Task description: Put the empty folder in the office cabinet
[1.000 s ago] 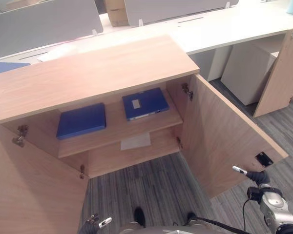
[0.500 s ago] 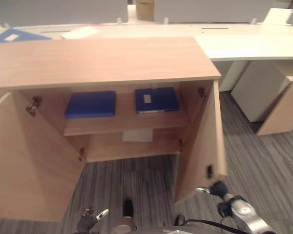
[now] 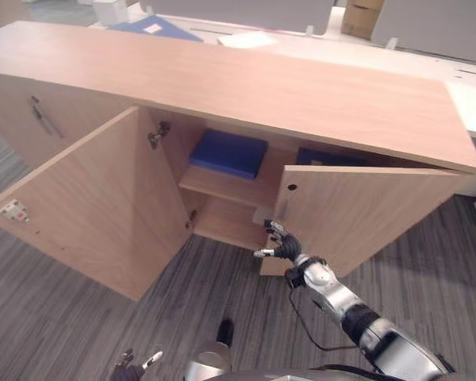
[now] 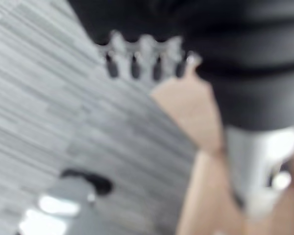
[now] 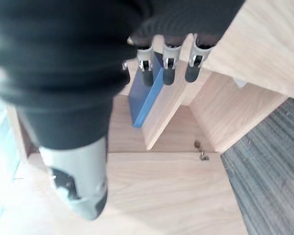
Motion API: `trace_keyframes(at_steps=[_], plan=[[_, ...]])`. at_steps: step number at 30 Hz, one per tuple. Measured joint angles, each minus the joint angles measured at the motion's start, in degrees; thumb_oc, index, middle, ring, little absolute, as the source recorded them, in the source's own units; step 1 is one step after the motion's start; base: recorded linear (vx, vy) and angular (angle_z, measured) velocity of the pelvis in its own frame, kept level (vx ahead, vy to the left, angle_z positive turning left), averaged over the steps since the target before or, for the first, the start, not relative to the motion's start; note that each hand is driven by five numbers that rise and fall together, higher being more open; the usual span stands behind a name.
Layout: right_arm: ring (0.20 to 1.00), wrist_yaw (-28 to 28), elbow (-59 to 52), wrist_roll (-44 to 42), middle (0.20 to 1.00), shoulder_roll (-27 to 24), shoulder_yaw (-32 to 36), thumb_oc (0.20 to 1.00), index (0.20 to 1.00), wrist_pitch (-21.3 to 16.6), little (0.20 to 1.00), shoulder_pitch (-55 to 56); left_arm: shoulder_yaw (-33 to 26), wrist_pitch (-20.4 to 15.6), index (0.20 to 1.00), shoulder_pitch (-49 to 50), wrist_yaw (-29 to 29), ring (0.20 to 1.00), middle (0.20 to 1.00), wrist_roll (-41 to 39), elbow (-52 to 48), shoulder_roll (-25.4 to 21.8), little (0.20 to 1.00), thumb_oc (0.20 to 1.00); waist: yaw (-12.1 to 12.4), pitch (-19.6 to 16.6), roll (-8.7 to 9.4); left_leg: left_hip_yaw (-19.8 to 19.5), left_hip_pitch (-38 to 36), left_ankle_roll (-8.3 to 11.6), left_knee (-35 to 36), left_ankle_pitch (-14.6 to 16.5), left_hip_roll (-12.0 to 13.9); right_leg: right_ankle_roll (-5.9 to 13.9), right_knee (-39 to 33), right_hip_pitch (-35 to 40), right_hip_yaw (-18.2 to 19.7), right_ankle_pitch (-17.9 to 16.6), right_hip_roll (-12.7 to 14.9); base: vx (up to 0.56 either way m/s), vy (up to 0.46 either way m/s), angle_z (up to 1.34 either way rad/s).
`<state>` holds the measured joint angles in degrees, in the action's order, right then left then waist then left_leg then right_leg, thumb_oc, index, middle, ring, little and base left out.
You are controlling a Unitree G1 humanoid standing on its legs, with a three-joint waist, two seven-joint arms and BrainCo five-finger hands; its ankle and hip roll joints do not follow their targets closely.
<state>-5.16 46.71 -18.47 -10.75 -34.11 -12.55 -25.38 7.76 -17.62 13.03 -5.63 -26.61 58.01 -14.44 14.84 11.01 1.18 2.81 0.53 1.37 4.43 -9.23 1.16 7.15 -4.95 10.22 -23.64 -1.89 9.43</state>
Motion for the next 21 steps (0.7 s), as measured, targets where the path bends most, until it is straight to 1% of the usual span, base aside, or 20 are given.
trace_keyframes(at_steps=[1,2,3,4,5,6,8,9,11,12,13,15,16,17,18,20,21], plan=[[1.0,1.23,1.62,-0.04,1.0,-0.1,1.11,1.0,1.0,0.09,1.0,-1.93,-0.07,-0.54,1.0,-0.39,0.21,1.0,1.0,-0.03,-0.54,-0.18,1.0,1.0,0.29,0.24,0.28,-0.51,0.09,0.11,-0.02,-0.34,-0.25,0.06,0.04,0.1,-0.6,0.05,0.09,0.02,0.007,0.31],[1.0,2.7,3.57,-0.08,1.0,-0.64,3.4,1.0,1.0,0.25,1.0,-5.13,-0.15,-1.06,1.0,-1.43,0.79,1.0,1.0,-0.27,-0.9,-0.52,1.0,1.0,1.16,1.0,0.42,-1.13,0.08,-0.06,-0.03,-0.56,-0.46,0.13,0.05,0.33,-1.1,0.11,0.18,0.01,0.0,0.23],[1.0,2.66,5.28,-0.15,1.0,-0.83,3.39,1.0,1.0,0.64,1.0,-7.24,-0.47,-1.29,1.0,-2.14,1.91,1.0,1.0,-0.93,-1.07,-0.63,1.0,1.0,1.53,1.36,0.64,-1.53,0.17,-0.02,-0.05,-0.71,-0.46,0.14,0.1,0.53,-1.32,0.1,0.12,-0.04,-0.023,0.28],[1.0,4.26,6.7,-0.75,1.0,-0.57,4.47,1.0,1.0,1.39,1.0,-9.3,-1.61,-1.87,1.0,-3.27,3.86,1.0,1.0,-2.58,-2.0,-0.77,1.0,1.0,1.77,2.28,0.84,-1.89,0.18,0.03,-0.05,-0.79,-0.42,0.16,0.06,0.63,-2.0,0.23,0.01,-0.04,-0.019,0.2],[1.0,4.89,7.53,-0.75,1.0,-0.5,5.39,1.0,1.0,1.49,1.0,-10.23,-1.77,-2.26,1.0,-3.85,4.62,1.0,1.0,-3.35,-2.05,-0.98,1.0,1.0,2.38,2.64,0.7,-2.09,0.2,0.09,-0.05,-0.89,-0.44,0.17,0.1,0.77,-2.19,0.26,-0.03,-0.05,-0.019,0.18],[1.0,5.86,11.47,-0.83,1.0,-0.61,6.97,1.0,1.0,2.18,1.0,-12.99,-3.74,-2.65,1.0,-5.02,6.73,1.0,1.0,-4.93,-2.64,-0.97,1.0,1.0,3.06,3.07,0.78,-2.4,0.43,0.15,-0.05,-0.86,-0.36,0.14,0.08,0.56,-2.27,0.28,-0.18,-0.02,-0.003,0.11],[1.0,6.77,12.93,-2.13,1.0,-1.11,9.37,1.0,1.0,3.12,1.0,-14.13,-5.91,-3.98,1.0,-5.71,9.48,1.0,1.0,-7.02,-3.71,-1.53,1.0,1.0,3.57,3.3,0.87,-3.07,0.95,0.49,-0.05,-0.79,-0.38,0.09,0.08,0.45,-2.95,0.32,-0.3,0.0,0.006,0.15],[1.0,6.28,15.82,-3.11,1.0,-1.67,12.15,1.0,1.0,3.39,1.0,-15.1,-9.16,-5.36,1.0,-6.32,11.89,1.0,1.0,-7.31,-3.68,-2.46,1.0,1.0,4.11,3.71,0.98,-3.33,0.92,0.56,-0.05,-0.76,-0.41,0.06,0.09,0.67,-3.32,0.37,-0.31,0.02,0.016,0.14],[1.0,5.35,17.19,-3.08,1.0,-3.02,12.55,1.0,1.0,4.06,1.0,-15.22,-11.96,-6.56,1.0,-6.6,13.68,1.0,1.0,-7.16,-3.73,-3.53,1.0,1.0,4.36,4.0,1.05,-3.48,0.88,0.56,-0.05,-0.75,-0.45,0.07,0.06,0.81,-3.53,0.42,-0.3,0.02,0.036,0.08],[1.0,2.79,17.25,-3.04,1.0,-5.33,12.48,1.0,1.0,4.11,1.0,-14.36,-14.21,-8.12,1.0,-6.63,15.91,1.0,1.0,-6.71,-5.02,-4.98,1.0,1.0,4.41,4.58,1.15,-3.7,0.84,0.55,-0.04,-0.76,-0.49,0.05,0.06,0.94,-3.7,0.43,-0.29,0.01,0.053,0.06],[1.0,1.9,17.06,-3.05,1.0,-6.14,12.43,1.0,1.0,4.13,1.0,-13.57,-14.93,-8.75,1.0,-6.4,16.67,1.0,1.0,-6.72,-5.71,-5.58,1.0,1.0,4.48,4.7,1.23,-3.74,0.84,0.55,-0.04,-0.77,-0.5,0.05,0.05,0.98,-3.76,0.43,-0.3,0.01,0.046,0.04],[1.0,-0.71,14.93,-3.07,1.0,-7.62,12.25,1.0,1.0,3.99,1.0,-9.84,-15.5,-9.85,1.0,-6.55,18.5,1.0,1.0,-6.49,-7.21,-7.58,1.0,1.0,4.29,4.81,1.52,-3.78,0.78,0.54,-0.04,-0.77,-0.5,0.0,0.04,1.02,-3.74,0.46,-0.3,0.0,0.0,0.0],[1.0,-1.83,12.73,-3.05,1.0,-8.11,12.18,1.0,1.0,3.99,1.0,-6.26,-16.98,-10.04,1.0,-6.46,19.19,1.0,1.0,-5.79,-8.25,-8.3,1.0,1.0,4.21,4.82,1.81,-3.69,0.71,0.55,-0.04,-0.77,-0.42,-0.01,0.11,1.0,-3.67,0.46,-0.29,0.0,0.0,0.0],[1.0,-3.45,6.78,-2.99,1.0,-9.03,11.76,1.0,1.0,3.9,1.0,1.86,-19.39,-10.26,1.0,-6.23,20.84,1.0,1.0,-5.36,-11.0,-9.87,1.0,1.0,3.82,4.92,2.26,-3.5,0.68,0.55,-0.04,-0.76,-0.37,0.0,0.12,0.97,-3.64,0.47,-0.23,-0.05,-0.036,-0.06],[1.0,-4.42,4.59,-2.97,1.0,-9.03,11.08,1.0,1.0,4.08,1.0,5.47,-21.04,-10.58,1.0,-6.07,21.65,1.0,1.0,-4.86,-11.78,-10.75,1.0,1.0,3.58,5.07,2.3,-3.31,0.56,0.53,-0.04,-0.77,-0.37,-0.01,0.14,1.03,-3.6,0.46,-0.22,-0.09,-0.08,-0.1],[1.0,-4.32,0.39,-2.99,1.0,-9.21,10.19,1.0,1.0,6.05,1.0,13.94,-22.97,-10.69,1.0,-5.99,22.97,1.0,1.0,-4.05,-13.37,-12.41,1.0,1.0,1.81,5.52,2.72,-3.01,0.56,0.55,-0.04,-0.76,-0.28,0.01,0.14,0.84,-3.17,0.44,-0.25,-0.14,-0.121,-0.16],[1.0,-4.47,-3.87,-2.67,1.0,-9.19,10.0,1.0,1.0,7.87,1.0,20.7,-25.62,-10.85,1.0,-4.41,23.88,1.0,1.0,-3.4,-15.49,-13.3,1.0,1.0,0.48,5.75,3.13,-1.95,0.55,0.59,-0.02,-0.73,0.13,0.0,0.13,0.35,-2.04,0.43,-0.36,-0.16,-0.118,-0.38]])
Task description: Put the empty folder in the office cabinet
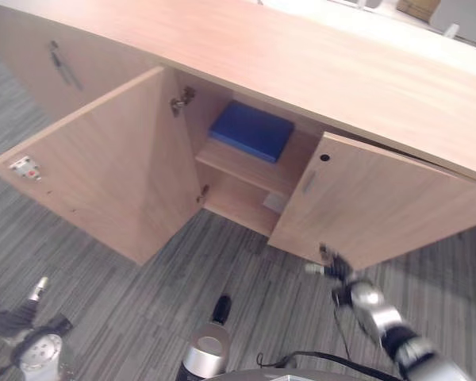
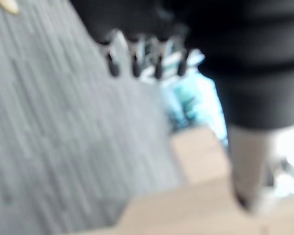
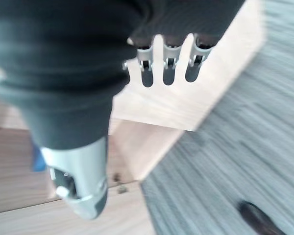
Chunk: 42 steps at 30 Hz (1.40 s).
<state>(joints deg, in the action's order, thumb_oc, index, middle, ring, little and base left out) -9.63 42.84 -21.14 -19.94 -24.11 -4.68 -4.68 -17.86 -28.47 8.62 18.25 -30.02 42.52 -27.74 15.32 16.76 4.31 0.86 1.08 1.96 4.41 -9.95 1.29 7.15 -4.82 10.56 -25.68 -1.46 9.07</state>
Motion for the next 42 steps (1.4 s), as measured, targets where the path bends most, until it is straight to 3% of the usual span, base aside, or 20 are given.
trace_keyframes(at_steps=[4,8,13,19,22,29,36,42], plan=[[1.0,0.18,-0.73,2.31,1.0,-0.36,2.14,1.0,1.0,2.57,1.0,8.26,-2.79,-0.48,1.0,0.39,0.35,1.0,1.0,0.21,-0.38,-1.5,1.0,1.0,-5.05,0.46,0.66,2.15,0.62,0.61,0.16,-0.21,1.51,0.06,-0.02,-2.03,1.95,-0.34,-0.92,-0.19,-0.083,-0.32],[1.0,0.35,0.28,4.36,1.0,-3.24,6.96,1.0,1.0,2.34,1.0,13.11,-2.85,0.3,1.0,-0.04,-1.41,1.0,1.0,0.09,2.95,-5.38,1.0,1.0,-8.74,0.86,-0.18,3.65,1.42,0.48,0.42,-0.11,2.88,-0.71,0.02,-3.45,4.26,-0.58,-2.19,-0.14,0.04,-0.24],[1.0,2.45,8.87,4.29,1.0,-7.3,9.64,1.0,1.0,0.24,1.0,12.81,-2.62,1.98,1.0,-2.14,-3.98,1.0,1.0,-0.11,4.66,-7.42,1.0,1.0,-10.07,0.92,-3.07,4.26,1.05,0.57,0.57,-0.3,3.34,-0.87,-0.23,-3.44,4.91,-0.95,-1.72,0.0,0.218,-0.1],[1.0,3.4,8.56,4.1,1.0,-7.54,13.26,1.0,1.0,-1.46,1.0,11.59,-2.75,3.55,1.0,-3.29,-4.24,1.0,1.0,-1.06,4.61,-7.7,1.0,1.0,-9.91,0.8,-5.65,5.95,0.77,0.25,0.48,-0.02,3.32,-1.03,0.01,-3.84,6.33,-1.12,-1.51,0.01,0.145,-0.1],[1.0,3.34,8.73,4.01,1.0,-6.83,13.43,1.0,1.0,-2.65,1.0,10.2,-2.82,5.93,1.0,-6.47,-3.55,1.0,1.0,-1.13,3.63,-9.83,1.0,1.0,-9.9,1.06,-4.04,6.02,1.42,0.26,0.57,0.07,3.37,-1.06,0.0,-4.57,6.23,-1.1,-1.61,0.03,0.093,0.02],[1.0,2.9,8.8,1.84,1.0,-4.27,13.14,1.0,1.0,-3.06,1.0,8.65,-5.97,8.18,1.0,-9.48,-0.9,1.0,1.0,-2.05,4.2,-18.13,1.0,1.0,-9.26,1.95,2.07,5.68,3.63,0.55,0.01,-0.27,3.28,-1.1,0.04,-6.48,6.18,-1.56,-1.81,-0.02,0.047,0.03],[1.0,2.9,8.46,0.51,1.0,-4.1,13.01,1.0,1.0,-3.34,1.0,5.65,-7.01,8.41,1.0,-11.51,0.41,1.0,1.0,-3.47,4.7,-20.81,1.0,1.0,-9.68,5.97,3.42,5.29,6.91,0.86,0.0,-0.73,3.78,-1.09,0.04,-9.66,6.27,-2.31,-2.65,-0.07,-0.003,0.01],[1.0,2.66,8.93,-0.41,1.0,-3.34,13.15,1.0,1.0,-4.29,1.0,5.19,-9.2,8.49,1.0,-13.79,0.4,1.0,1.0,-7.45,4.76,-23.58,1.0,1.0,-9.46,9.8,6.83,5.36,8.49,1.28,-0.03,-1.37,4.54,-1.45,0.04,-11.12,6.33,-2.68,-3.03,-0.01,-0.002,0.0]])
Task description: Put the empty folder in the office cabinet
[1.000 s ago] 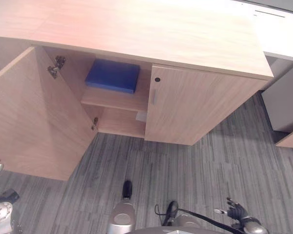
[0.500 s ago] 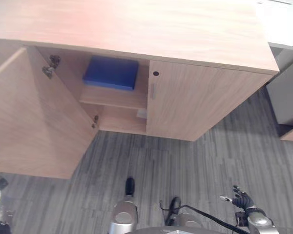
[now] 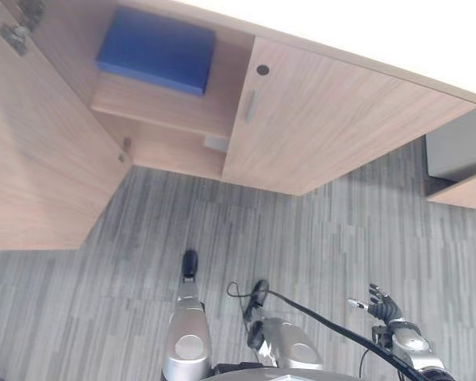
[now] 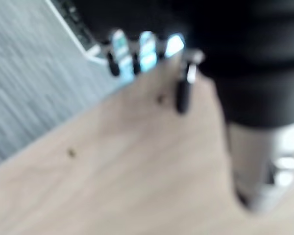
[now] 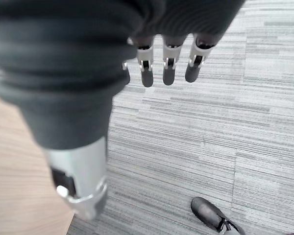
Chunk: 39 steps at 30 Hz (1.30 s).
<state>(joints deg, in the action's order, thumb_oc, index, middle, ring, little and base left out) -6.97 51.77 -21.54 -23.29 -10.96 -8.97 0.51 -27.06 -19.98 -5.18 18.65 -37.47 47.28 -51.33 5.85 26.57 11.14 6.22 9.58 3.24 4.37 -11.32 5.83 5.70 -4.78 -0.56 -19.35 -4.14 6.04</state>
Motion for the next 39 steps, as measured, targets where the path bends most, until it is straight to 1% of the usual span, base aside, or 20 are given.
trace_keyframes(at_steps=[2,6,12,15,17,19,22,24,25,29,30,31,32,33,34,37,38,39], plan=[[1.0,-0.09,-0.02,-0.02,1.0,0.62,0.01,1.0,1.0,-0.01,1.0,-0.15,-0.07,0.0,1.0,0.01,0.98,1.0,1.0,0.03,0.0,0.04,1.0,1.0,0.05,0.44,0.65,0.1,0.0,0.06,-0.01,-0.03,-0.08,0.13,0.0,-0.01,0.03,-0.1,0.12,0.0,0.016,0.0],[1.0,-0.45,-0.11,-0.02,1.0,1.02,-0.05,1.0,1.0,-0.03,1.0,-1.5,-0.16,-0.01,1.0,0.26,1.31,1.0,1.0,0.04,0.12,0.04,1.0,1.0,0.06,0.64,0.47,0.35,-0.07,0.06,0.0,-0.02,-0.13,0.09,0.0,-0.01,0.18,-0.17,0.14,-0.03,0.032,-0.02],[1.0,-0.51,-0.11,-0.63,1.0,0.99,-0.04,1.0,1.0,-0.69,1.0,-1.84,-0.05,0.16,1.0,-0.43,-2.6,1.0,1.0,0.01,1.72,0.01,1.0,1.0,0.07,0.73,0.34,0.32,-0.01,0.01,0.0,0.04,0.0,0.09,0.0,-0.1,0.25,-0.17,0.04,-0.01,-0.037,0.0],[1.0,-0.55,-0.49,-2.36,1.0,0.98,0.14,1.0,1.0,-0.83,1.0,-1.9,0.56,1.86,1.0,-1.39,-5.0,1.0,1.0,0.0,2.3,0.61,1.0,1.0,0.17,0.67,0.54,0.44,-0.07,-0.07,0.0,0.08,0.13,0.0,0.0,-0.16,0.44,-0.27,-0.04,0.02,-0.043,-0.02],[1.0,-0.58,-0.49,-2.57,1.0,0.98,0.16,1.0,1.0,-0.78,1.0,-1.89,1.54,2.28,1.0,-1.36,-5.79,1.0,1.0,-0.01,2.63,0.83,1.0,1.0,0.25,0.67,0.55,0.55,-0.11,-0.12,-0.01,0.11,0.16,0.0,0.0,-0.19,0.57,-0.33,-0.08,0.04,-0.009,-0.06],[1.0,-0.64,-0.47,-3.3,1.0,1.0,0.32,1.0,1.0,-0.73,1.0,-1.89,2.81,2.32,1.0,-1.27,-7.62,1.0,1.0,-0.12,4.34,1.43,1.0,1.0,0.42,0.63,0.59,1.4,-0.75,-0.14,0.0,0.12,0.14,-0.06,0.0,-0.02,1.38,-0.58,0.04,0.04,0.018,-0.13],[1.0,-0.39,-0.39,-4.5,1.0,1.09,0.63,1.0,1.0,-0.67,1.0,-1.66,3.18,2.3,1.0,-1.16,-8.25,1.0,1.0,-0.7,5.29,2.98,1.0,1.0,0.1,0.64,0.53,2.25,-2.03,-0.5,0.01,0.36,0.0,0.06,0.0,0.59,2.18,-0.7,0.28,0.03,0.053,-0.14],[1.0,-0.06,-0.42,-4.5,1.0,1.29,1.1,1.0,1.0,-0.68,1.0,-1.58,5.2,2.32,1.0,-1.15,-8.25,1.0,1.0,-1.38,7.17,3.64,1.0,1.0,-0.03,0.62,0.38,3.22,-2.66,-0.63,0.01,0.46,-0.03,0.22,-0.01,0.55,3.46,-0.76,0.44,0.04,0.089,-0.22],[1.0,0.24,-0.4,-4.51,1.0,1.55,2.29,1.0,1.0,-0.68,1.0,-1.46,5.34,2.31,1.0,-1.16,-8.25,1.0,1.0,-2.29,7.21,5.04,1.0,1.0,-0.4,0.55,-0.03,4.17,-2.74,-0.65,0.01,0.47,-0.01,0.47,-0.01,0.38,4.14,-0.82,0.61,0.03,0.057,-0.16],[1.0,1.22,-0.35,-4.45,1.0,1.79,2.62,1.0,1.0,-0.61,1.0,-0.7,8.13,2.32,1.0,-1.15,-8.29,1.0,1.0,-3.36,7.38,7.68,1.0,1.0,-0.85,0.23,-1.54,5.5,-2.87,-0.66,0.01,0.47,-0.1,0.59,-0.01,0.02,5.09,-1.33,0.92,0.01,0.044,-0.09],[1.0,1.94,-0.48,-4.45,1.0,1.92,2.65,1.0,1.0,-0.63,1.0,-0.63,9.12,2.45,1.0,-1.02,-8.29,1.0,1.0,-3.97,7.41,9.07,1.0,1.0,-0.93,0.21,-2.49,6.23,-2.86,-0.67,0.04,0.49,-0.06,0.26,0.73,-0.95,6.23,-1.12,1.08,0.01,0.038,-0.21],[1.0,2.28,-0.47,-4.43,1.0,2.04,2.65,1.0,1.0,-0.7,1.0,-0.6,9.31,2.49,1.0,-0.93,-8.29,1.0,1.0,-3.97,7.43,10.0,1.0,1.0,-1.24,0.13,-2.94,6.79,-2.88,-0.68,0.01,0.49,-0.14,0.26,1.02,-1.35,6.86,-1.13,1.21,0.02,0.042,-0.13],[1.0,3.03,-0.47,-4.43,1.0,2.24,2.66,1.0,1.0,-0.86,1.0,-0.6,9.34,2.53,1.0,-0.93,-8.28,1.0,1.0,-4.02,7.75,11.01,1.0,1.0,-2.31,0.09,-3.47,7.47,-2.86,-0.7,0.01,0.5,-0.17,0.26,1.15,-1.36,7.35,-1.12,1.28,0.0,0.0,0.0],[1.0,3.44,-0.61,-4.42,1.0,2.34,2.7,1.0,1.0,-0.88,1.0,-0.55,9.84,2.62,1.0,-0.89,-8.28,1.0,1.0,-4.31,8.21,11.72,1.0,1.0,-2.82,-0.01,-3.86,7.76,-2.86,-0.73,0.03,0.53,-0.2,0.25,1.34,-1.47,7.74,-1.09,1.38,0.05,0.021,-0.02],[1.0,4.35,-0.84,-4.42,1.0,2.45,2.71,1.0,1.0,-0.86,1.0,-0.2,12.03,3.0,1.0,-0.39,-8.28,1.0,1.0,-4.99,8.93,12.58,1.0,1.0,-3.57,-0.3,-4.43,8.29,-2.85,-0.73,0.03,0.55,-0.41,0.26,1.97,-2.25,9.48,-1.08,1.46,0.05,0.017,-0.11],[1.0,6.49,-3.08,-4.36,1.0,2.47,3.26,1.0,1.0,-1.06,1.0,1.36,13.93,4.02,1.0,0.53,-8.28,1.0,1.0,-4.99,8.96,14.32,1.0,1.0,-4.6,-0.43,-4.73,9.3,-2.74,-0.59,0.01,1.03,-0.9,0.27,1.91,-3.12,11.46,-1.04,1.88,0.03,0.014,-0.2],[1.0,7.57,-3.84,-4.36,1.0,2.49,4.19,1.0,1.0,-1.08,1.0,1.73,15.4,4.57,1.0,0.56,-8.28,1.0,1.0,-4.98,9.37,16.04,1.0,1.0,-5.92,-0.54,-4.91,9.94,-2.2,-0.45,0.0,1.83,-1.52,0.69,1.63,-3.74,12.82,-0.74,2.36,0.03,0.026,-0.11],[1.0,8.12,-3.93,-4.34,1.0,2.49,4.47,1.0,1.0,-1.12,1.0,1.8,16.85,4.69,1.0,0.62,-8.28,1.0,1.0,-4.99,9.56,17.05,1.0,1.0,-6.62,-0.56,-4.93,10.52,-1.88,-0.38,-0.01,2.3,-1.9,1.06,1.44,-4.23,13.61,-0.46,2.68,0.03,0.024,-0.09]])
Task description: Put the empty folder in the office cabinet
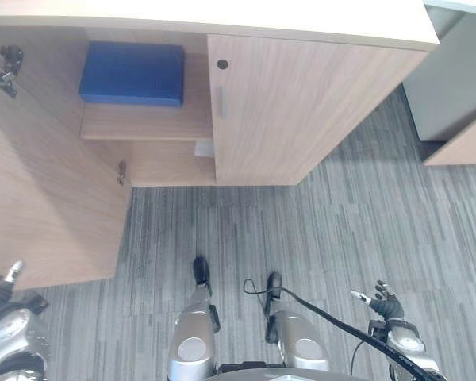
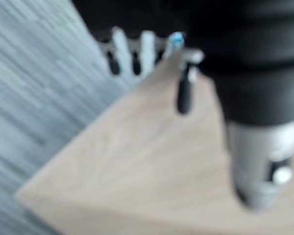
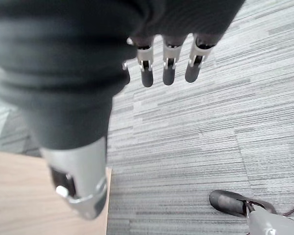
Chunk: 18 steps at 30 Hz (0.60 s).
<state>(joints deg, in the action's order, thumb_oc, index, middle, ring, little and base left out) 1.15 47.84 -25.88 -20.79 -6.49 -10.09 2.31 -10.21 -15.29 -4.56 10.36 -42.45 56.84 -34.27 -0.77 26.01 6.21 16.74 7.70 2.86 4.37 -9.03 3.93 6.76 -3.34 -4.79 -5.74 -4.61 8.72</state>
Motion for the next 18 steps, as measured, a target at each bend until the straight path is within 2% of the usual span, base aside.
trace_keyframes(at_steps=[2,3,4,5,6,7,8,9,10,11,12,13,14,15,16,17,18], plan=[[1.0,0.91,0.01,0.07,1.0,0.11,0.12,1.0,1.0,0.05,1.0,0.01,4.25,1.43,1.0,0.02,-0.42,1.0,1.0,0.04,0.06,3.07,1.0,1.0,-0.72,-0.31,-0.72,1.22,1.14,0.03,0.67,0.51,0.34,0.62,-0.75,-0.78,0.35,0.66,-0.45,0.05,0.015,-0.27],[1.0,1.12,-0.16,0.1,1.0,0.46,0.17,1.0,1.0,0.08,1.0,-0.08,5.79,1.49,1.0,-0.01,-0.73,1.0,1.0,0.06,0.05,3.5,1.0,1.0,-0.92,-0.51,-0.74,1.89,1.56,0.59,0.29,0.79,0.58,-0.5,1.07,-2.24,0.1,1.39,-0.6,0.06,0.014,-0.11],[1.0,1.44,-0.37,0.13,1.0,1.62,0.29,1.0,1.0,0.04,1.0,0.05,8.2,1.61,1.0,-0.17,-1.38,1.0,1.0,0.16,0.03,3.46,1.0,1.0,-2.25,-1.25,0.86,2.49,2.39,2.94,-0.72,2.32,-0.59,-2.54,1.94,-4.09,0.63,2.96,1.5,0.04,0.0,0.45],[1.0,1.92,-0.73,0.42,1.0,2.69,0.41,1.0,1.0,-0.11,1.0,0.33,8.96,1.68,1.0,-1.19,-2.5,1.0,1.0,0.55,-0.07,3.77,1.0,1.0,-4.15,-2.02,3.41,2.11,6.19,0.08,-10.02,3.71,-2.87,-1.22,2.47,-5.23,0.47,1.06,4.59,0.05,0.005,0.51],[1.0,2.16,-0.96,0.83,1.0,2.04,0.21,1.0,1.0,-0.16,1.0,0.22,11.57,2.32,1.0,-1.91,-2.71,1.0,1.0,0.58,-0.06,5.15,1.0,1.0,-4.56,-1.97,2.56,0.6,7.13,-2.27,-21.83,10.15,-2.1,-0.03,1.98,-5.34,2.61,1.36,4.05,0.05,0.004,0.11],[1.0,2.34,-0.68,1.47,1.0,1.19,0.11,1.0,1.0,-0.58,1.0,-0.56,13.32,3.22,1.0,-1.7,-3.82,1.0,1.0,0.79,-0.05,7.19,1.0,1.0,-5.06,-2.15,0.48,0.06,4.19,-5.69,-19.73,12.73,-1.63,1.58,1.1,-5.11,3.32,1.84,3.02,0.04,0.003,-0.47],[1.0,2.68,-0.66,1.95,1.0,1.16,-0.41,1.0,1.0,-0.35,1.0,-1.06,13.61,3.36,1.0,-2.39,-4.51,1.0,1.0,1.24,-0.09,9.12,1.0,1.0,-5.07,-2.06,-0.62,2.79,2.5,-5.09,-15.64,11.53,-0.64,1.34,1.85,-6.0,3.42,0.76,1.99,0.03,-0.005,-0.64],[1.0,2.68,-1.23,2.34,1.0,1.26,-0.9,1.0,1.0,0.03,1.0,-1.21,14.79,3.36,1.0,-2.84,-4.99,1.0,1.0,1.34,-0.12,10.67,1.0,1.0,-5.85,-2.57,-2.49,6.34,0.33,-4.15,-9.65,8.58,0.75,0.06,3.69,-7.12,2.86,0.61,-0.28,0.04,-0.017,-0.44],[1.0,2.76,-1.74,2.4,1.0,1.27,-1.1,1.0,1.0,0.03,1.0,-0.99,16.5,3.48,1.0,-2.93,-6.51,1.0,1.0,2.38,-0.61,10.71,1.0,1.0,-6.78,-2.84,-2.73,8.39,-1.99,-2.8,-4.53,6.98,0.63,-0.56,5.97,-7.07,1.87,1.19,-1.28,0.07,-0.023,-0.29],[1.0,3.11,-1.89,2.4,1.0,1.32,-1.08,1.0,1.0,0.03,1.0,-0.53,17.43,3.46,1.0,-3.44,-7.73,1.0,1.0,3.24,-1.15,10.61,1.0,1.0,-6.86,-3.08,-2.2,8.97,-2.69,-1.74,-2.76,6.78,0.18,-1.12,6.99,-6.98,1.65,1.86,-1.56,0.07,-0.018,0.01],[1.0,4.08,-2.73,2.54,1.0,2.33,-0.82,1.0,1.0,-0.1,1.0,0.42,18.66,3.43,1.0,-6.22,-8.54,1.0,1.0,3.94,-1.42,10.17,1.0,1.0,-7.98,-3.73,1.61,5.78,-0.67,-3.95,-8.85,9.06,-3.33,-2.64,4.74,-6.87,3.07,2.49,1.31,0.06,-0.009,-0.19],[1.0,4.38,-2.7,2.89,1.0,1.63,-0.99,1.0,1.0,-0.09,1.0,-0.75,19.56,3.45,1.0,-7.2,-8.14,1.0,1.0,4.08,-1.52,10.91,1.0,1.0,-8.42,-3.64,0.43,3.76,-0.91,-3.27,-10.59,10.82,-2.07,-2.02,3.61,-7.3,3.59,2.75,0.06,0.05,-0.002,-0.44],[1.0,4.75,-2.73,2.95,1.0,1.49,-1.1,1.0,1.0,-0.15,1.0,-1.91,19.42,3.64,1.0,-8.89,-8.37,1.0,1.0,4.24,-1.53,11.05,1.0,1.0,-8.88,-3.29,-0.39,4.85,-1.42,-4.13,-7.11,9.7,-1.62,-0.97,2.44,-7.2,4.02,1.97,-1.29,0.06,0.003,-0.84],[1.0,4.97,-2.65,3.39,1.0,1.52,-1.11,1.0,1.0,0.16,1.0,-2.75,19.7,3.69,1.0,-12.37,-8.44,1.0,1.0,4.6,-1.54,11.2,1.0,1.0,-9.28,-2.34,-1.95,7.18,-3.16,-3.11,-2.51,9.01,0.14,-1.62,4.13,-7.84,3.43,1.06,-3.48,0.06,0.004,-0.65],[1.0,5.19,-2.52,3.46,1.0,1.57,-1.17,1.0,1.0,0.19,1.0,-2.27,19.93,3.67,1.0,-14.08,-8.32,1.0,1.0,4.65,-1.54,10.93,1.0,1.0,-9.86,-2.25,-2.51,8.1,-3.86,-1.99,-0.84,8.3,0.67,-1.95,5.72,-7.76,3.36,1.38,-4.49,0.05,0.005,-0.36],[1.0,5.32,-2.64,3.65,1.0,1.58,-1.24,1.0,1.0,0.11,1.0,-1.43,20.51,3.65,1.0,-16.35,-8.24,1.0,1.0,4.77,-1.54,10.09,1.0,1.0,-10.55,-2.44,-2.03,8.02,-4.3,-1.59,0.09,8.07,0.44,-1.97,6.45,-6.52,3.6,1.91,-4.25,0.05,0.006,-0.12],[1.0,5.77,-2.47,4.48,1.0,1.43,-1.55,1.0,1.0,0.11,1.0,-0.11,20.84,3.23,1.0,-19.86,-8.08,1.0,1.0,4.83,-1.74,8.48,1.0,1.0,-11.82,-3.45,0.13,7.93,-4.41,-0.08,0.03,7.05,-1.06,-1.17,2.63,-3.97,4.55,1.5,-2.44,0.11,0.047,-0.22]])
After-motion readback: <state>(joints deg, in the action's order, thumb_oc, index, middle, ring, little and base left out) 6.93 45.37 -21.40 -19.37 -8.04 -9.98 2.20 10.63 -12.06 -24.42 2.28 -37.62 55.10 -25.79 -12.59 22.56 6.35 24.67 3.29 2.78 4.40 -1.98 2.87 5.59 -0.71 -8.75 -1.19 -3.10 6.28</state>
